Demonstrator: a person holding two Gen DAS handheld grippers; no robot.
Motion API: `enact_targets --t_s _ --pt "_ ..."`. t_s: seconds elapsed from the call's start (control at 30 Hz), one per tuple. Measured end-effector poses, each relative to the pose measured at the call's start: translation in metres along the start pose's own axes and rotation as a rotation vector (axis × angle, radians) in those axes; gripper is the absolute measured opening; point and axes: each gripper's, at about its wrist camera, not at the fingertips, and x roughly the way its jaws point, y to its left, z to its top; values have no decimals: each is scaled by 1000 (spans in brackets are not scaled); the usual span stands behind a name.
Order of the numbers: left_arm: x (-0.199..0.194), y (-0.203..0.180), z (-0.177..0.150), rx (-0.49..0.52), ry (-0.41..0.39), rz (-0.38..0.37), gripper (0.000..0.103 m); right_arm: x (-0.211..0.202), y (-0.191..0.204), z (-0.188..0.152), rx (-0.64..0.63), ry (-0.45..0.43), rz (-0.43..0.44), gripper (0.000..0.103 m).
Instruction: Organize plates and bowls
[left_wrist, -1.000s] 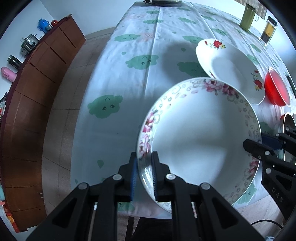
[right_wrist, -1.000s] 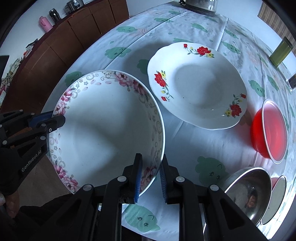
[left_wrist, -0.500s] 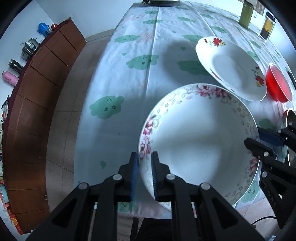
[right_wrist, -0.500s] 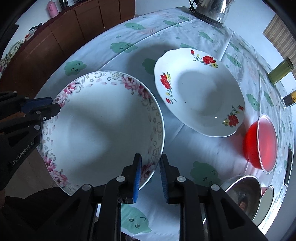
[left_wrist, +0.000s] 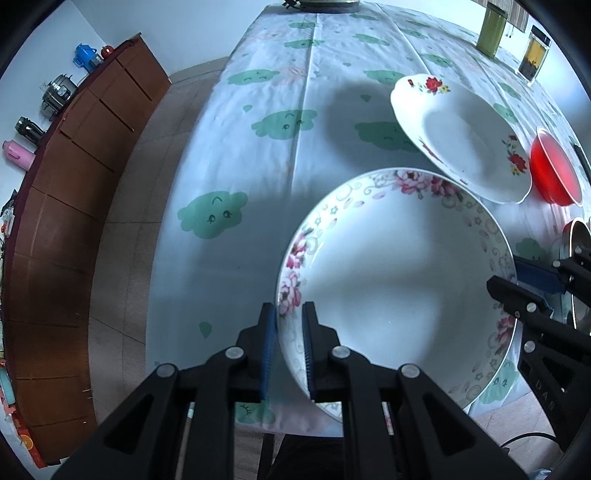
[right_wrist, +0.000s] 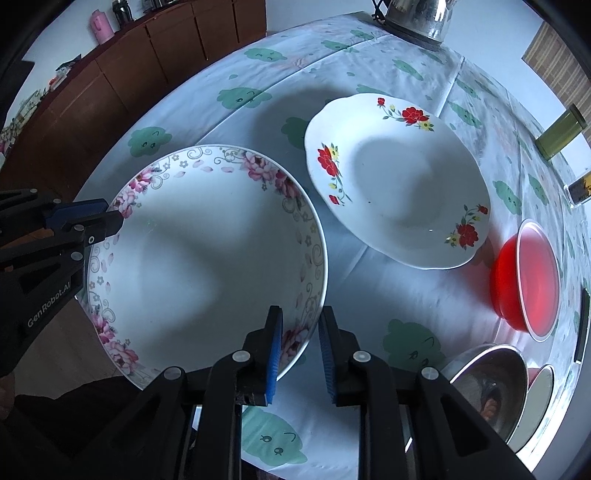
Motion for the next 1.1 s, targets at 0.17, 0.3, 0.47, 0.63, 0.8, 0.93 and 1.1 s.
enact_targets --t_s 0.17,0.3,0.47,0.63,0.8,0.93,1.1 --pt "0 1 0 -4 1 -6 12 0 -3 -1 22 -5 14 22" --pt "0 1 1 -6 1 -10 12 -1 -3 0 26 -6 15 22" --pt "0 2 1 -9 1 -19 12 -1 -3 -1 32 -6 17 22" --pt "1 4 0 -13 4 -28 12 -1 -4 -1 39 -6 20 22" --pt "1 6 1 -26 9 -38 11 -1 -4 -2 48 -5 22 22" --pt "4 10 2 -46 18 -38 11 -3 -6 -3 64 -10 31 22" --pt "0 14 2 -63 2 -44 12 -8 -13 -3 128 -33 73 23"
